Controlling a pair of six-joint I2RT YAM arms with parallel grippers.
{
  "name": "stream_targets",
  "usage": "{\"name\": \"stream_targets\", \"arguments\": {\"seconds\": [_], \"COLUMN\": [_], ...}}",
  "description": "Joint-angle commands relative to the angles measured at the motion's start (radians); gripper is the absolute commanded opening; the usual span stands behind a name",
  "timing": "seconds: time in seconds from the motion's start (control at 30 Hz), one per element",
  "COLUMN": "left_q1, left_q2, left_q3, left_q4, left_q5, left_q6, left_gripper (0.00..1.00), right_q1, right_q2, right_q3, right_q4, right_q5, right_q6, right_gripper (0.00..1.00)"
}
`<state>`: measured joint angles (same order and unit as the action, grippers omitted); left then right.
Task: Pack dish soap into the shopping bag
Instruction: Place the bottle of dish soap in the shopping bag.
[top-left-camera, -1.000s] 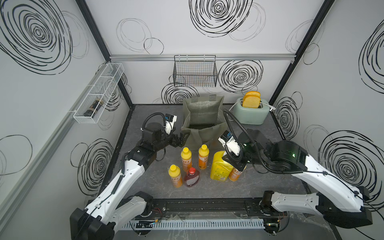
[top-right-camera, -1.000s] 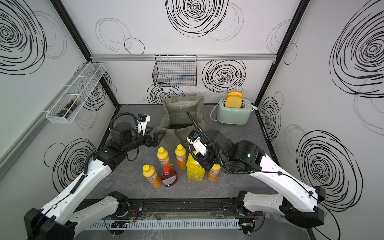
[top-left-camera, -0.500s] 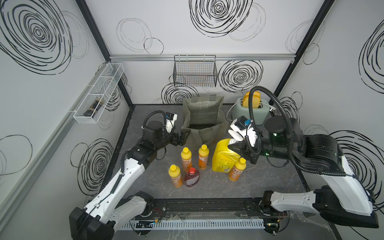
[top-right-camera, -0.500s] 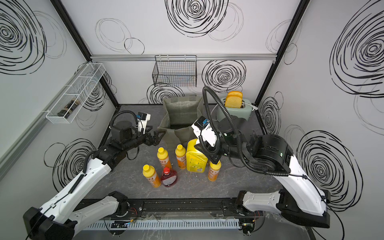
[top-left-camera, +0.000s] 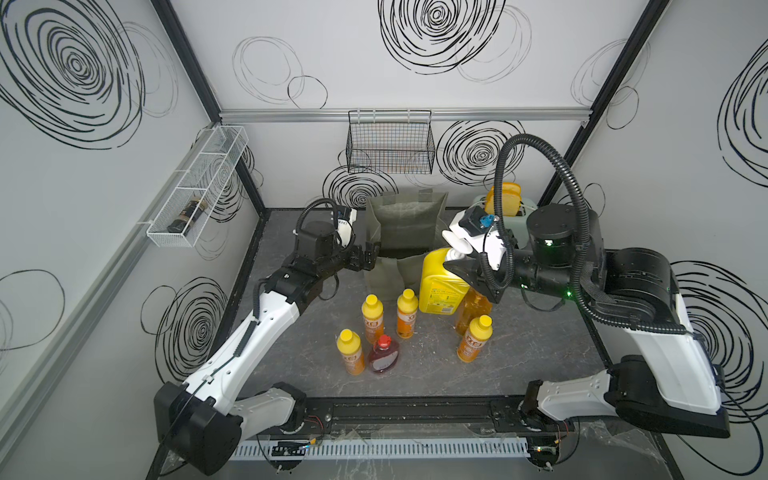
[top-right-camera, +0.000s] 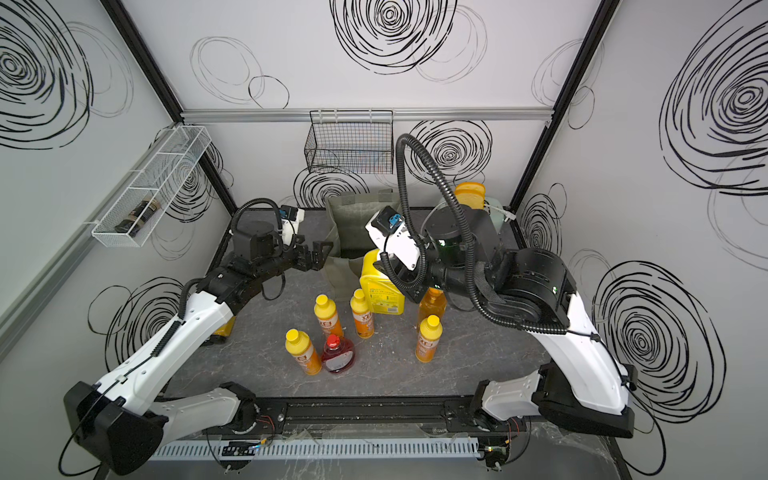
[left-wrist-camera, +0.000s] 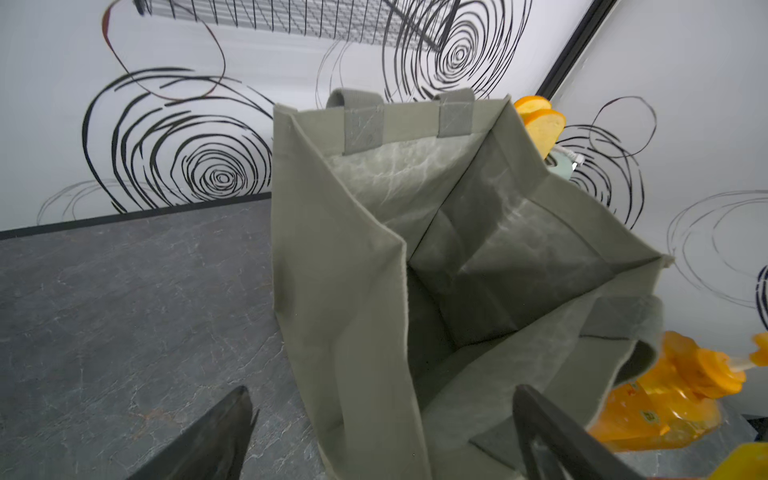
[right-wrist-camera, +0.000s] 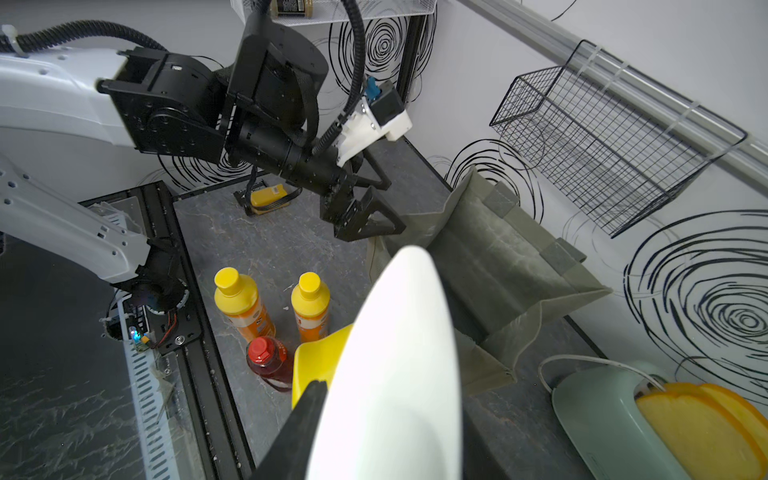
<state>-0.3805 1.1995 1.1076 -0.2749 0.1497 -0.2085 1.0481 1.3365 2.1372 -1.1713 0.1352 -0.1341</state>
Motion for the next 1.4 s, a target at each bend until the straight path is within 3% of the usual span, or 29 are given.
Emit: {"name": "stream_targets", "arguments": {"seconds": [0.0,0.3,0.63,1.0,1.37], "left_q1": [-0.014,-0.029,-0.039,-0.044,-0.037], "left_q2": [0.005,0.02,0.04,0.055,0.023], "left_q3": [-0.007,-0.021,-0.032,-0.025,0.08], "left_q4": [-0.013,-0.021,-0.022,-0.02,-0.052], "left_q5": [-0.029,-0.041,-0.035,-0.026,0.013], "left_q6": [0.016,0.036,0.049,0.06,0.029], "left_gripper": [0.99,0.98,0.97,0.97,0.96], "right_q1": [-0.037,-0.409,-0.648,-0.716,-0.705], "right_q2": [-0.013,0.125,0.224,0.259,0.407], "right_q3": [0.109,0.235,0.276,0.299,0.306], "right_q4": [0.376,0.503,0.727,0.907,1.035], "right_q5": [0.024,-0.406,-0.76,-0.917,-0.938], "right_q6": [-0.072,0.035,0.244,0.388,0.405], "right_gripper": [0.0,0.0,0.0,0.0,0.0]}}
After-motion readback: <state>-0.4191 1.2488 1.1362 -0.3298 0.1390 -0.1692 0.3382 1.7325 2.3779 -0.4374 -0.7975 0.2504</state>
